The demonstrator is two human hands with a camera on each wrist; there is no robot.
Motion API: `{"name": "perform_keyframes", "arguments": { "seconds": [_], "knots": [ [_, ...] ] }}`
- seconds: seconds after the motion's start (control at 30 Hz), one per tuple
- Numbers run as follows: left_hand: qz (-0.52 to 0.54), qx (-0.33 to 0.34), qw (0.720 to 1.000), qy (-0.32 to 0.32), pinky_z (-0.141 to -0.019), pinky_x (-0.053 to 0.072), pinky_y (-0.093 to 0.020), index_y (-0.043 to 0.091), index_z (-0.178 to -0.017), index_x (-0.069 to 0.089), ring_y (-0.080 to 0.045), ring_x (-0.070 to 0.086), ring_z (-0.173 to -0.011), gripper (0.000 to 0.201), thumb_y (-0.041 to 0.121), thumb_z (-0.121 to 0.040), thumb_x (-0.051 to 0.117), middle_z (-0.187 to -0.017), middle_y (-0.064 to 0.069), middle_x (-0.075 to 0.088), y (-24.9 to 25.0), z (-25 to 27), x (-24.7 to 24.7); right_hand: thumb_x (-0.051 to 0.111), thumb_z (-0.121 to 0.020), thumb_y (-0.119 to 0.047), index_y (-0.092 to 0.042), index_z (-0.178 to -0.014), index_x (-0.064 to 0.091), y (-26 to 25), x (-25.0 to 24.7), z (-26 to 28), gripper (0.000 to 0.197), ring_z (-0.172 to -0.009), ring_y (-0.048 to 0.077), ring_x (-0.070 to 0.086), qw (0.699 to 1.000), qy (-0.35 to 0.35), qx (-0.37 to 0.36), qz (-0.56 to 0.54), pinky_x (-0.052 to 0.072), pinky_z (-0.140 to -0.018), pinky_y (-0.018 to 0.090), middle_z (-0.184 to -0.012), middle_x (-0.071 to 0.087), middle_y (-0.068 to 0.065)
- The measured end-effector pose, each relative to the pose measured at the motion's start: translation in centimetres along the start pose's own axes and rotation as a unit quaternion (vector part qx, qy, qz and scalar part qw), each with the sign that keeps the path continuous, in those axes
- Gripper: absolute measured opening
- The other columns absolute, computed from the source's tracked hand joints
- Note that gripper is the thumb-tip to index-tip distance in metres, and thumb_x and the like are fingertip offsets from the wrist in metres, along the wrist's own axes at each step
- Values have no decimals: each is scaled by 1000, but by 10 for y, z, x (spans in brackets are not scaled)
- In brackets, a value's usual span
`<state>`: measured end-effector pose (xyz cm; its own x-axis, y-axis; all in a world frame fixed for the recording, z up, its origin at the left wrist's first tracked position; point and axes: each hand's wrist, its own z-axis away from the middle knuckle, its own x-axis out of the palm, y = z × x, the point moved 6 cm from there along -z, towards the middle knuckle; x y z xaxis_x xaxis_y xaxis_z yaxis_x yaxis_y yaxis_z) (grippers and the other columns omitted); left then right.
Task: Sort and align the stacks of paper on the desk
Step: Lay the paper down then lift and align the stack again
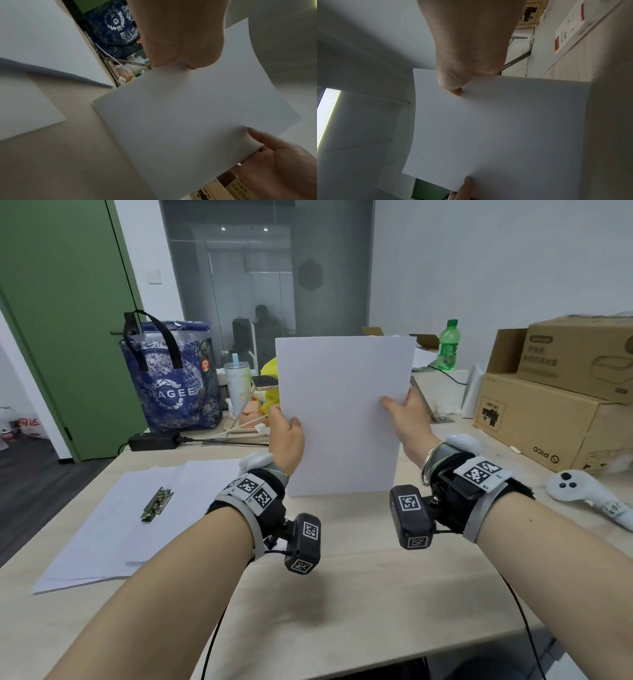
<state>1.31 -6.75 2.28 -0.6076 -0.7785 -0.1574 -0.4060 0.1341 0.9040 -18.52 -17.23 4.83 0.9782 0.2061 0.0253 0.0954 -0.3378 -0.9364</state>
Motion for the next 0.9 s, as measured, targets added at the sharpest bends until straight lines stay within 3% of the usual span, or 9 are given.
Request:
{"name": "perform_keyframes", "arguments": {
  "seconds": [0.13, 0.23, 0.37, 0.43, 0.53, 0.67, 0.77, 0.83, 0.9],
  "knots": [
    [8, -14, 1000, 1, -86, 33, -17, -3, -132, 29, -25, 49, -125, 35, 3, -98, 36, -136, -15, 49, -4, 6, 5, 51, -93, -12, -5, -126, 48, 11, 2, 3, 34, -97, 18, 57, 1000, 0, 18, 6, 47, -79, 27, -112, 58, 4],
    [23, -26, 999, 13, -84, 31, -17, -3, -131, 27, -27, 50, -122, 35, 5, -98, 36, -134, -17, 48, -7, 10, 9, 52, -92, -12, -6, -125, 49, 21, 2, 5, 33, -98, 18, 57, 1000, 3, 29, 10, 45, -79, 26, -115, 60, 6],
    [26, -14, 999, 24, -73, 27, -14, -2, -129, 32, -20, 49, -106, 30, 11, -102, 33, -130, -16, 51, -6, 9, 7, 51, -93, -12, -5, -127, 46, 20, 1, 3, 35, -98, 17, 55, 1000, -1, 26, 11, 45, -73, 23, -110, 56, 3],
    [28, -24, 999, 21, -78, 29, -18, 2, -126, 36, -19, 48, -105, 28, 17, -102, 34, -128, -15, 52, -8, 7, 7, 50, -94, -14, -4, -129, 42, 22, 1, 0, 37, -99, 17, 54, 999, -14, 27, 24, 44, -69, 20, -111, 54, 1],
    [17, -43, 999, 8, -99, 38, -32, 12, -108, 35, -23, 52, -113, 9, 18, -101, 36, -114, -11, 52, -17, 7, 9, 50, -95, -15, -3, -131, 36, 34, 1, 3, 41, -101, 18, 53, 997, -29, 46, 60, 42, -64, 16, -113, 52, 3],
    [7, -36, 999, -20, -99, 40, -34, 5, -119, 40, -23, 54, -110, 25, 13, -96, 44, -122, -14, 55, -15, 1, 8, 43, -95, -9, -3, -134, 27, 34, 4, -1, 43, -99, 19, 49, 993, -43, 47, 103, 39, -64, 18, -114, 49, 6],
    [9, -45, 998, -34, -101, 44, -43, 11, -110, 40, -28, 57, -107, 30, 20, -82, 44, -119, -16, 57, -10, -9, 2, 38, -95, -6, -1, -137, 23, 27, 12, -8, 44, -95, 16, 43, 985, -59, 57, 149, 36, -61, 24, -110, 43, 6],
    [-9, -64, 996, -58, -103, 43, -45, 8, -123, 42, -30, 55, -117, 43, 24, -83, 49, -127, -14, 56, -10, -13, -3, 40, -96, -8, 0, -142, 21, 28, 19, -8, 50, -97, 19, 42, 975, -59, 63, 206, 39, -74, 28, -108, 38, 7],
    [-28, -71, 994, -83, -107, 41, -41, 8, -135, 41, -24, 53, -122, 56, 26, -85, 59, -132, -6, 55, -15, -15, -9, 43, -95, -10, -2, -145, 19, 35, 28, -6, 57, -111, 29, 49, 964, -68, 83, 245, 41, -92, 37, -116, 42, 11]
  ]
}}
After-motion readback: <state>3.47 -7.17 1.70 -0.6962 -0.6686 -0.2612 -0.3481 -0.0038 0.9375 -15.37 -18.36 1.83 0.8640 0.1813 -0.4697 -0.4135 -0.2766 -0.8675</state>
